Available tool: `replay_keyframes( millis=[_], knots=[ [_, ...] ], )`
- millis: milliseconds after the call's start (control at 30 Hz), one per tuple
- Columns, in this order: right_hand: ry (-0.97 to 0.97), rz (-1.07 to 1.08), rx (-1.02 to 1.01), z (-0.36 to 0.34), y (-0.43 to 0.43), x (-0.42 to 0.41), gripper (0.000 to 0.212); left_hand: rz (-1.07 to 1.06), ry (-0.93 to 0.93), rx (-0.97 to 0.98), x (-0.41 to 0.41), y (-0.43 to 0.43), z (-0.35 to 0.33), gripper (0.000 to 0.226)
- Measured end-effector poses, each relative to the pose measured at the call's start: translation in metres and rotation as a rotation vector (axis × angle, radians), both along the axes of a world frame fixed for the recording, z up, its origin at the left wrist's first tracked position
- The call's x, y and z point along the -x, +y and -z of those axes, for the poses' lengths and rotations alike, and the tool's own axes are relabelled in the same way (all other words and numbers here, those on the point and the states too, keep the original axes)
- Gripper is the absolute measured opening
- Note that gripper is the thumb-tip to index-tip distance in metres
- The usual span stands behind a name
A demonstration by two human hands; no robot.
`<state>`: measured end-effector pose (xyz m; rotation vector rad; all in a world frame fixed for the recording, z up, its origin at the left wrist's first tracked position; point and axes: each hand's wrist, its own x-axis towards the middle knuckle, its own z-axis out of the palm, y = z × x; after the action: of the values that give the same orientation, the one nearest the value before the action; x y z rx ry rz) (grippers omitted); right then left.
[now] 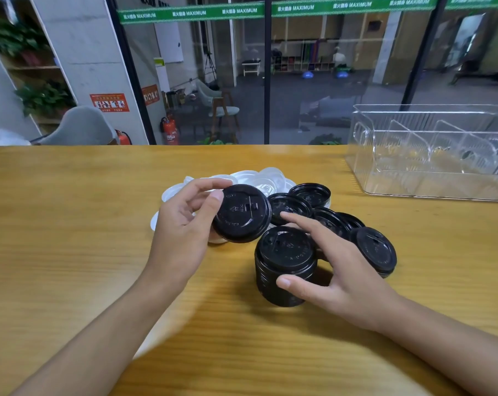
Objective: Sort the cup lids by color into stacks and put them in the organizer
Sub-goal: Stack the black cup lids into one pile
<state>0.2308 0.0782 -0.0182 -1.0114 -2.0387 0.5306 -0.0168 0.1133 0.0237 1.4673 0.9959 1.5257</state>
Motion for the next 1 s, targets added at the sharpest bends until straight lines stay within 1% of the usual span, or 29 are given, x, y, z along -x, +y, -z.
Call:
replay_keyframes(
  millis=[100,267,467,567,667,767,900,1000],
  knots=[
    [0.016,-0.003,0.019,-0.001,0.0,0.0,0.088,0.031,0.001,0.014,-0.004,-0.004,-0.002,0.017],
    [0.04,-0.025,0.018,-0.003,0.0,0.003,0.09,0.055,0.178,-0.004,-0.012,-0.007,0.008,0.003],
    [0.042,-0.031,0.011,-0.001,0.003,0.003,0.087,0.073,0.212,0.018,-0.017,-0.006,0.015,0.007],
    [0.039,-0.018,-0.001,0.0,0.003,0.003,0.082,0.13,0.241,0.025,-0.016,-0.006,0.017,0.009],
    [0.053,-0.017,0.004,-0.002,0.002,0.004,0.08,0.175,0.287,0.008,-0.016,-0.011,0.016,0.023],
    [0.075,-0.023,0.018,-0.003,0.001,0.005,0.081,0.168,0.361,-0.018,-0.015,-0.014,0.016,0.037],
    [0.103,-0.024,0.053,-0.005,0.0,0.006,0.088,0.193,0.404,-0.054,-0.014,-0.017,0.013,0.045],
    [0.098,-0.03,0.019,-0.005,0.0,0.006,0.085,0.248,0.463,-0.111,-0.013,-0.019,0.012,0.052]
  ],
)
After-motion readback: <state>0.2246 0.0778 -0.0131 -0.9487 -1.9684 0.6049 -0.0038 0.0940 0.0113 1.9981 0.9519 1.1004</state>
